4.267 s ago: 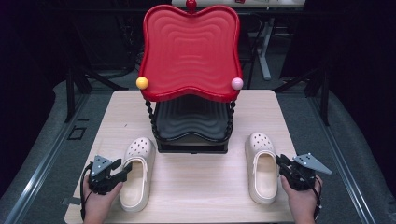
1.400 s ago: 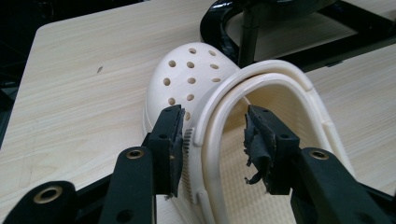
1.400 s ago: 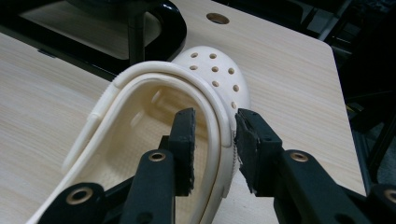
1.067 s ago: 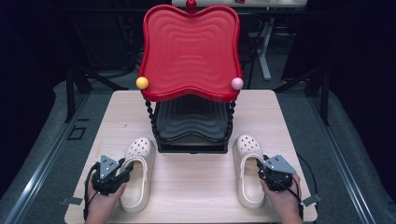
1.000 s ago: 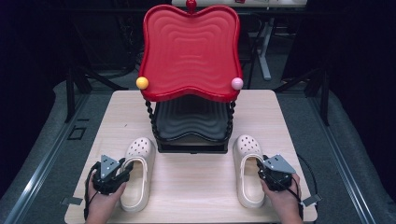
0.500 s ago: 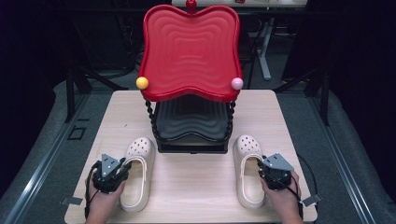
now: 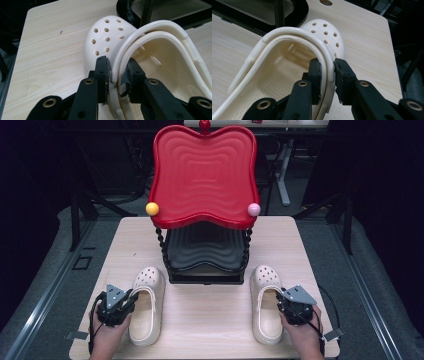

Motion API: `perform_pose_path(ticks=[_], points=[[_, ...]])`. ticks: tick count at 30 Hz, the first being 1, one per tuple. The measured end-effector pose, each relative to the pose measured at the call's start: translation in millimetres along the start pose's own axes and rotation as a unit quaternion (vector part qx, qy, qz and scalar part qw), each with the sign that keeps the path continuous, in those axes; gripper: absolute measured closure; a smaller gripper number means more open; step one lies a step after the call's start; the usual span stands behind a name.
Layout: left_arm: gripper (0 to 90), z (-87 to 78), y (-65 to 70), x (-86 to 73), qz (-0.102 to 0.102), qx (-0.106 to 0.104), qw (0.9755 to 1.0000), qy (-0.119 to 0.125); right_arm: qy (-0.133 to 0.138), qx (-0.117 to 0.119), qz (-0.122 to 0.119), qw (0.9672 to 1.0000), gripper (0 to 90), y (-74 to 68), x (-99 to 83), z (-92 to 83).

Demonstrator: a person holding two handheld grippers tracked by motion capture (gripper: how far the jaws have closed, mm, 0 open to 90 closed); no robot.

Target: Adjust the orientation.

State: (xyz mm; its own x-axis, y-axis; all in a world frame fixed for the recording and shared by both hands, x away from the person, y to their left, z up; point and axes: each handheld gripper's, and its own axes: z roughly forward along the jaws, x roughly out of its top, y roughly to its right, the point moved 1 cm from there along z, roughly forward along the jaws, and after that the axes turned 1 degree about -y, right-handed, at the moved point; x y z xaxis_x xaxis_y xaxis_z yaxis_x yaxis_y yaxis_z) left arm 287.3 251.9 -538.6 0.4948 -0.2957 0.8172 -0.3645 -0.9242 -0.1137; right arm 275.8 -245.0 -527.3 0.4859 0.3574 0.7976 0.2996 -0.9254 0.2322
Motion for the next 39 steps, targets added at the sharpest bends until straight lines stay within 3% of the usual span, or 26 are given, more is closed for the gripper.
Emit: perform_pose_path(ticks=[12, 24, 34, 39], points=[[75.1, -10.9, 0.0, 1.7, -0.001, -0.01, 0.9999, 0.007, 0.01, 0.003, -0.005, 0.9999, 75.6, -3.6, 1.2, -9.6], [75.2, -31.7, 0.3, 7.4, -0.015, -0.021, 0.9992, 0.032, 0.029, 0.007, -0.017, 0.9994, 75.7, -9.5, 7.9, -30.4], [75.3, -46.0, 7.4, 18.0, -0.012, -0.032, 0.9985, 0.043, 0.04, 0.02, -0.011, 0.9989, 75.7, -12.0, 20.4, -52.2], [75.3, -54.3, 13.9, 20.4, 0.004, -0.039, 0.9981, 0.048, 0.049, 0.025, -0.017, 0.9983, 75.7, -15.3, 27.1, -61.0]])
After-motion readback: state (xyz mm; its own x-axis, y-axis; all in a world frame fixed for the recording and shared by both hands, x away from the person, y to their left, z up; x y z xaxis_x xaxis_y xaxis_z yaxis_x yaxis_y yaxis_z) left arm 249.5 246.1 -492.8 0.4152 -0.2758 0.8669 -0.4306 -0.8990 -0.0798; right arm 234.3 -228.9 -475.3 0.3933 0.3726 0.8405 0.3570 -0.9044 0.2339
